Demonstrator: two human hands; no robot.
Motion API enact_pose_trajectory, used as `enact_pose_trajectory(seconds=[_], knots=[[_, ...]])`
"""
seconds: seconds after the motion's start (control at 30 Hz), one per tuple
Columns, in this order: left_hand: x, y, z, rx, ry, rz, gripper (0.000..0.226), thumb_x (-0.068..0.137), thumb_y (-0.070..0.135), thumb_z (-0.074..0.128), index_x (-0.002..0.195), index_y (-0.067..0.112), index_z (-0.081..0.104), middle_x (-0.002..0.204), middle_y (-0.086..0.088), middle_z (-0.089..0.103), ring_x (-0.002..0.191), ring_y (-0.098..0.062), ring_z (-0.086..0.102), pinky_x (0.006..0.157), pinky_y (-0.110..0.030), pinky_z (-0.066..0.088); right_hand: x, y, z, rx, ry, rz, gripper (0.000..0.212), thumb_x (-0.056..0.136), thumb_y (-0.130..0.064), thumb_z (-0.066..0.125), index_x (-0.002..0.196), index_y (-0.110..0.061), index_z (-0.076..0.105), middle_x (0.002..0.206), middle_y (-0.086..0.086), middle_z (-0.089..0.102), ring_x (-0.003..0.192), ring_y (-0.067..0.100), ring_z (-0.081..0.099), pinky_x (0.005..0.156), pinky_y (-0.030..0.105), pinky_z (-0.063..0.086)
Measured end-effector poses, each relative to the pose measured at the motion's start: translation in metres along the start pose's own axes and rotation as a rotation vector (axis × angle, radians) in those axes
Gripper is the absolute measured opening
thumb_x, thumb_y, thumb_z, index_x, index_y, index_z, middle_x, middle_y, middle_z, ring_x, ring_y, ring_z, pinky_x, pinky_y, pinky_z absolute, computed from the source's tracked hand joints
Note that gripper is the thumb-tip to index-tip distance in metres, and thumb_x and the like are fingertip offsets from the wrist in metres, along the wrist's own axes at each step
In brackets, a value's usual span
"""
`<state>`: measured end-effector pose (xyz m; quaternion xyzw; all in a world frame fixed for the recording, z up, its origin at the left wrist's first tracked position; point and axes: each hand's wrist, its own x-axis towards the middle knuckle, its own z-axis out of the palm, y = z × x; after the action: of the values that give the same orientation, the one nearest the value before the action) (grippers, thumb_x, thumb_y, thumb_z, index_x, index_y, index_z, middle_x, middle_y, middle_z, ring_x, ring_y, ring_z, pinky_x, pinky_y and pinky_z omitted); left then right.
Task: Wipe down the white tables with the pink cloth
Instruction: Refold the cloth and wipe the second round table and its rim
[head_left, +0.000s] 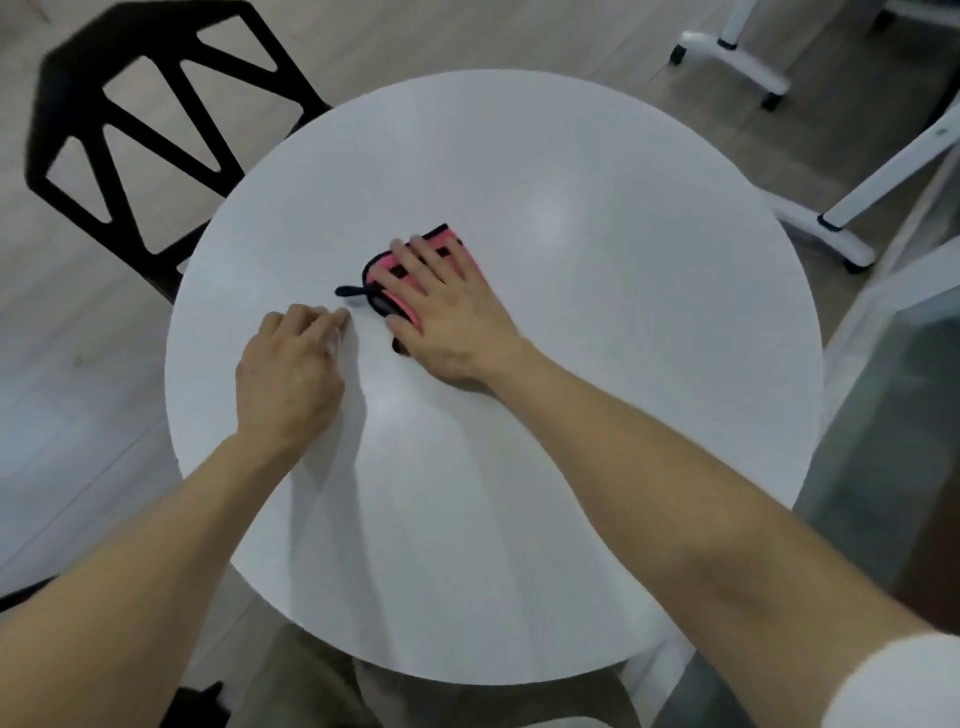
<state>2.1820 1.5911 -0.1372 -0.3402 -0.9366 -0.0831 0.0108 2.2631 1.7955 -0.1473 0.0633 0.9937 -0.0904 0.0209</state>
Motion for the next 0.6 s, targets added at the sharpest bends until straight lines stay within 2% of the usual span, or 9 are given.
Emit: enact_pose_trajectory(seconds=[0.07, 0.1, 0.23, 0.33, 0.4, 0.47, 0.6], knots=[[0.003, -0.005, -0.008, -0.001, -0.037, 0.038, 0.044, 0.107, 0.007, 0.054, 0.145, 0.021, 0.069, 0.137, -0.005, 0.067, 0.121, -0.035, 0.057, 0.086, -0.049, 0.055, -0.025, 0.014, 0.000, 0.022, -0.008, -0.021, 0.066, 0.109, -0.058, 0.020, 0.172, -0.038, 0.022, 0.182, -0.004, 0.011, 0.169, 0.018, 0.003, 0.136, 0.050, -0.001], [0.006, -0.009, -0.012, 0.000, -0.044, 0.062, 0.042, 0.108, 0.010, 0.054, 0.143, 0.023, 0.071, 0.135, -0.003, 0.068, 0.120, -0.034, 0.058, 0.084, -0.049, 0.056, -0.040, 0.031, -0.003, 0.025, 0.004, 0.024, 0.064, 0.110, -0.057, 0.022, 0.172, -0.039, 0.022, 0.182, -0.005, 0.011, 0.169, 0.017, 0.003, 0.136, 0.049, -0.001], [0.024, -0.023, -0.019, -0.050, -0.023, 0.169, 0.026, 0.109, 0.017, 0.058, 0.123, 0.023, 0.079, 0.111, 0.000, 0.068, 0.105, -0.029, 0.062, 0.074, -0.043, 0.053, -0.102, 0.127, -0.016, -0.005, 0.087, 0.466, 0.067, 0.110, -0.059, 0.021, 0.172, -0.035, 0.023, 0.182, -0.002, 0.011, 0.169, 0.017, 0.004, 0.136, 0.049, -0.002], [0.042, -0.042, -0.017, -0.117, -0.001, 0.276, 0.018, 0.108, 0.018, 0.063, 0.115, 0.018, 0.080, 0.103, 0.001, 0.066, 0.098, -0.027, 0.062, 0.072, -0.041, 0.050, -0.107, 0.156, -0.016, -0.007, 0.108, 0.796, 0.072, 0.107, -0.062, 0.018, 0.173, -0.033, 0.019, 0.183, 0.000, 0.009, 0.169, 0.020, 0.003, 0.136, 0.052, -0.002], [0.054, -0.059, -0.015, -0.149, 0.011, 0.366, 0.017, 0.107, 0.015, 0.063, 0.113, 0.015, 0.080, 0.103, -0.001, 0.067, 0.097, -0.028, 0.062, 0.072, -0.041, 0.050, -0.076, 0.148, -0.014, 0.001, 0.129, 0.980, 0.073, 0.107, -0.062, 0.017, 0.173, -0.032, 0.015, 0.183, 0.004, 0.006, 0.169, 0.024, 0.000, 0.135, 0.055, -0.004], [0.066, -0.081, -0.016, -0.171, 0.017, 0.429, 0.017, 0.105, 0.012, 0.064, 0.111, 0.013, 0.080, 0.104, -0.003, 0.068, 0.097, -0.030, 0.063, 0.072, -0.043, 0.052, -0.027, 0.124, -0.013, 0.008, 0.140, 1.078, 0.075, 0.106, -0.062, 0.015, 0.174, -0.031, 0.012, 0.183, 0.007, 0.002, 0.169, 0.028, -0.003, 0.134, 0.057, -0.006], [0.101, -0.138, -0.025, -0.185, 0.002, 0.515, 0.019, 0.103, 0.008, 0.062, 0.108, 0.008, 0.081, 0.103, -0.008, 0.070, 0.095, -0.035, 0.065, 0.071, -0.050, 0.055, 0.074, 0.025, -0.008, 0.011, 0.135, 1.000, 0.073, 0.107, -0.060, 0.017, 0.174, -0.030, 0.015, 0.182, 0.010, 0.005, 0.169, 0.030, 0.000, 0.134, 0.058, -0.007]])
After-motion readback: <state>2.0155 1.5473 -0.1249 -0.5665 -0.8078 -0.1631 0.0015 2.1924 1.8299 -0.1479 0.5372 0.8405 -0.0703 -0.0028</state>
